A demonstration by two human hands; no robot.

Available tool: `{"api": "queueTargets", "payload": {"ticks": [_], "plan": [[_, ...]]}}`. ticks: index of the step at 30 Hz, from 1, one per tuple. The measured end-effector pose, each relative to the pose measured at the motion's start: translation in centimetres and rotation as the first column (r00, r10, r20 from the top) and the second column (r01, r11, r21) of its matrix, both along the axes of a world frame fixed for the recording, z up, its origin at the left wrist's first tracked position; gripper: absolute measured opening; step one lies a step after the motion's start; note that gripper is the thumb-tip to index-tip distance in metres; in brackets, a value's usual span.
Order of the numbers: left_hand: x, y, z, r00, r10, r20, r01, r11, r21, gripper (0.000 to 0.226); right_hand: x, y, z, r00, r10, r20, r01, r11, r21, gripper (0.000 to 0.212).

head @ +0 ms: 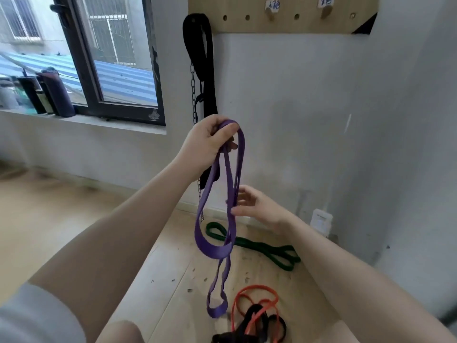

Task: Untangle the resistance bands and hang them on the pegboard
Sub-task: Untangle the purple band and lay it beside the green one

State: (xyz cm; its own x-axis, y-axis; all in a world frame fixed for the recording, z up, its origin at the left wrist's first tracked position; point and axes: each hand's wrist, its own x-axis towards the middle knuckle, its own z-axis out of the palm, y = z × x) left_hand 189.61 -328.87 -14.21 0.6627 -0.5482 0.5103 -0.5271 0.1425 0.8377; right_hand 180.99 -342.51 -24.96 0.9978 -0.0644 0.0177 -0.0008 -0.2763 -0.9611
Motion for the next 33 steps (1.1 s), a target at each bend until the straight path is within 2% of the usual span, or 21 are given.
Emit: {"api": "queueTargets", "payload": {"ticks": [4, 7, 10, 14, 16, 18, 20, 22, 26, 30, 33], "plan": [[0.6, 1.8, -1.4, 0.995, 0.006, -0.101, -0.017, 0.995, -0.099, 0.009, 0.4, 1.1, -3.0, 0.996, -0.089, -0.012, 0.088, 0.994, -0.071, 0.028], [1.7, 4.0, -4.0, 0.978, 0.058, -0.202, -0.076, 0.994, -0.081, 0.012, 0.1, 0.7, -3.2, 0.992, -0.124, 0.033, 0.126, 0.989, -0.080, 0.028], [2.7, 6.2, -7.7, 0.961, 0.108, -0.253, -0.073, 0.987, 0.143, 0.016, -0.2, -0.4, -2.5, 0.966, -0.239, 0.096, 0.242, 0.970, -0.021, 0.033], [3.3, 8.0, -11.2, 0.957, -0.020, -0.290, 0.151, 0.887, 0.437, 0.016, -0.1, -0.4, 0.5, 0.943, -0.280, 0.179, 0.267, 0.959, 0.098, 0.028], [3.0, 7.9, -11.5, 0.944, -0.100, -0.313, 0.253, 0.829, 0.498, 0.029, 0.2, 0.4, 1.9, 0.945, -0.241, 0.220, 0.236, 0.971, 0.049, 0.024], [2.3, 7.0, -11.0, 0.932, -0.146, -0.331, 0.295, 0.836, 0.462, 0.042, 0.5, 1.3, 2.8, 0.953, -0.179, 0.246, 0.207, 0.974, -0.092, 0.022], [1.6, 5.5, -9.9, 0.944, -0.146, -0.296, 0.256, 0.890, 0.376, 0.047, 0.7, 1.9, 3.3, 0.960, -0.125, 0.252, 0.178, 0.963, -0.201, 0.021], [1.2, 4.2, -8.8, 0.974, -0.130, -0.186, 0.188, 0.921, 0.341, 0.046, 0.5, 2.1, 3.3, 0.961, -0.103, 0.256, 0.166, 0.958, -0.235, 0.021], [1.1, 2.5, -8.3, 0.991, -0.069, 0.111, 0.008, 0.879, 0.477, 0.035, 0.1, 1.5, 2.4, 0.956, -0.136, 0.261, 0.191, 0.961, -0.200, 0.018], [0.3, 1.8, -8.4, 0.980, -0.094, 0.173, -0.006, 0.865, 0.502, 0.033, -1.1, 0.4, 0.4, 0.986, -0.095, 0.134, 0.098, 0.995, -0.010, 0.023], [-0.6, 1.7, -8.8, 0.986, -0.072, 0.150, -0.010, 0.871, 0.491, 0.032, -2.3, -0.4, -2.5, 0.998, -0.053, -0.019, 0.053, 0.998, -0.028, 0.036]]}}
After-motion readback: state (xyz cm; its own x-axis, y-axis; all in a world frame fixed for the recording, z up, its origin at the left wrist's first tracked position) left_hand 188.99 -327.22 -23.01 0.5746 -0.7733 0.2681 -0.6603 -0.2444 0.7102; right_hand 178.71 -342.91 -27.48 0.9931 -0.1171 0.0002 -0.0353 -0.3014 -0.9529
